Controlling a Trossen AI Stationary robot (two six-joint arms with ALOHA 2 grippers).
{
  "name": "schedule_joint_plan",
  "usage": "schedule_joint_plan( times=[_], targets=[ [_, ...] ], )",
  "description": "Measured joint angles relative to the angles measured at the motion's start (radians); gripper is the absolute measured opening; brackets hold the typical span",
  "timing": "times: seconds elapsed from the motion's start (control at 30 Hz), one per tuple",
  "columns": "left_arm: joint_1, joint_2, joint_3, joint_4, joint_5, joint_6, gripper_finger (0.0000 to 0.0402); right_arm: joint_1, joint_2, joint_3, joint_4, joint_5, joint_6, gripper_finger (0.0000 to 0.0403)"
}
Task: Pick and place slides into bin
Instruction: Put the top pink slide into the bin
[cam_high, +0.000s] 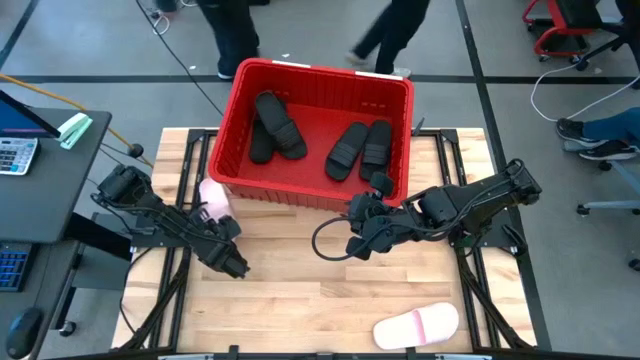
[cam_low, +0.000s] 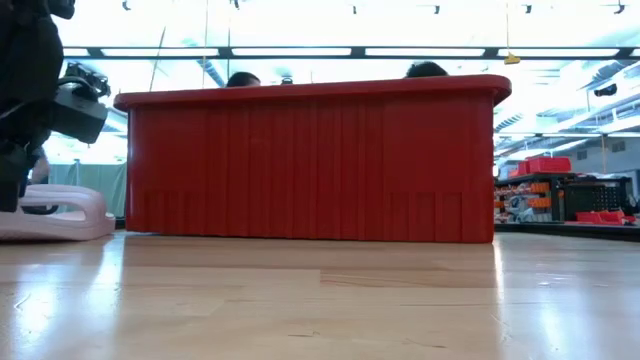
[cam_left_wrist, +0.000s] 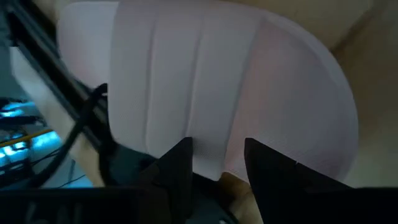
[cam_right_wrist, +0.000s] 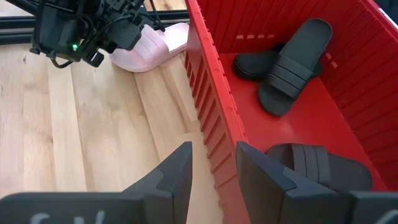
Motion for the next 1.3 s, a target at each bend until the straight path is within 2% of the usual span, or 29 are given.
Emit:
schedule_joint_plan(
  times=[0.53, 0.77, 0.93, 1.13, 1.3],
  targets=[
    [0.001, 0.000, -0.009, -0.024, -0.131, -0.026, 0.0125, 0.000, 0.000, 0.000, 0.001, -0.001, -0.001, 0.0128],
    [0.042, 0.000, -0.009, -0.080, -0.161, -0.051, 0.0107, 0.000, 0.000, 0.000, 0.002, -0.001, -0.007, 0.0128],
    [0.085, 0.000, -0.009, -0.082, -0.164, -0.051, 0.0080, 0.000, 0.000, 0.000, 0.002, -0.002, -0.008, 0.0128],
    [0.113, 0.000, -0.009, -0.082, -0.163, -0.042, 0.0010, 0.000, 0.000, 0.000, 0.002, -0.002, -0.008, 0.0128],
    [0.110, 0.000, -0.008, -0.077, -0.144, -0.042, 0.0004, 0.000, 0.000, 0.000, 0.001, -0.002, -0.008, 0.0128]
  ],
)
